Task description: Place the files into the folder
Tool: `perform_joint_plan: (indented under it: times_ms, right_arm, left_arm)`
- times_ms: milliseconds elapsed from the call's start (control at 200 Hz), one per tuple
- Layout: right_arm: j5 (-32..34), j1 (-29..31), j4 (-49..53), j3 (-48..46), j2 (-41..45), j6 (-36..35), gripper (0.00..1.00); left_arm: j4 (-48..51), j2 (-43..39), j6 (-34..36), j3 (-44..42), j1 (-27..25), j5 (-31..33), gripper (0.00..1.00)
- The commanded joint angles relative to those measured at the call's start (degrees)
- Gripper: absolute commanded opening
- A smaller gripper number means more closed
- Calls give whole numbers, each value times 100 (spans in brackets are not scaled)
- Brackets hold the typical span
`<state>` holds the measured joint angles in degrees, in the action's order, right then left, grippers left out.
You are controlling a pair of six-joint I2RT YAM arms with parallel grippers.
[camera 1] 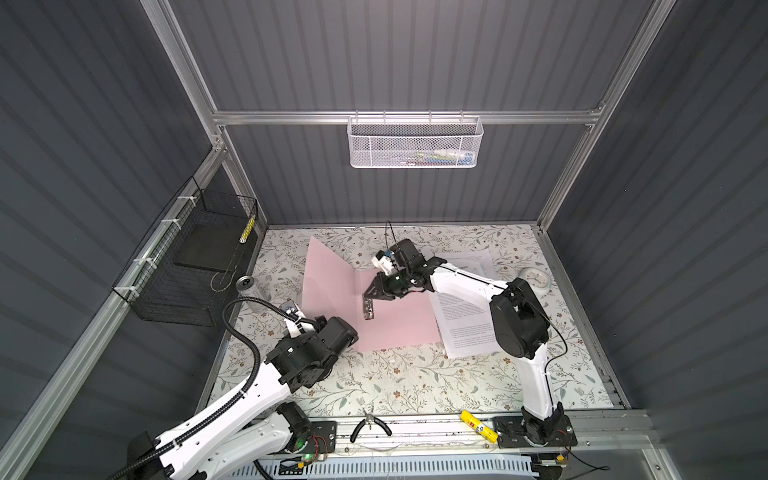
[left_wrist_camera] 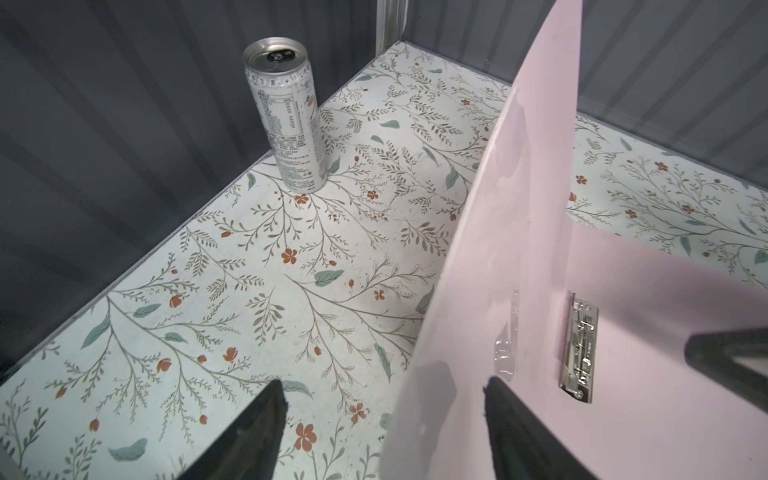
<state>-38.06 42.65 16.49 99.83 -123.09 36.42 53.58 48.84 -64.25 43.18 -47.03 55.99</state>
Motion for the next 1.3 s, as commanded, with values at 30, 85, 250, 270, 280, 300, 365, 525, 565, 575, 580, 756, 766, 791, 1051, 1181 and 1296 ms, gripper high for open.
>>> perform_joint_plan:
  times_ms: [30,85,250,270,280,300,365,525,565,575,580,756,766,791,1051,1181,1296]
  right_arm:
    - [-398,296,197,640,-591,-199,22]
    - [-472,393,211,862,-765,-163,22]
    - [-345,611,542,1501,-1113,-296,22]
    - [-331,621,718,1574,-1145,-317,22]
    - [-331,621,742,1599,-1158,-319,22]
    - [-317,621,758,1617,-1169,-316,22]
    - [-276,621,709,1610,-1169,-311,22]
    - [-307,583,631,1539,-1183,-247,22]
    - [-337,556,610,1442,-1135,-203,22]
    - [-343,546,607,1401,-1127,-188,22]
    - [-347,544,525,1382,-1119,-179,22]
    - [-421,280,-216,419,-689,160,22]
    - [-425,261,-260,358,-657,180,22]
    - [-440,213,-357,210,-588,233,22]
    - [-569,-316,-1353,-1394,61,677,21]
    - [-649,-573,-1734,-2043,235,838,21]
    - [-668,-743,-1894,-2487,357,879,21]
  left_arm:
    - [-338,-74,1147,603,39,145,76]
    - [-353,-58,1450,864,42,119,76]
    - [-641,-1,2181,1601,36,-253,76]
    - [-730,3,2246,1656,36,-333,76]
    - [-769,9,2267,1678,36,-362,76]
    - [-860,24,2314,1720,36,-445,76]
    - [-1303,80,2557,1736,43,-799,76]
    - [-2354,553,2785,1500,42,-1573,77]
    - [-2553,710,2792,1422,38,-1727,77]
    - [-2587,747,2794,1399,43,-1759,77]
    - [-2610,766,2795,1393,43,-1772,77]
    - [-2982,1148,2777,1106,156,-1924,77]
    - [-2997,1159,2773,1085,173,-1947,77]
    - [-3038,1176,2753,1037,241,-2003,77]
    - [-3445,1268,2625,331,1135,-2711,76]
    - [-3589,1416,2730,94,1305,-2628,76]
    - [-3788,1592,2730,-116,1501,-2698,76]
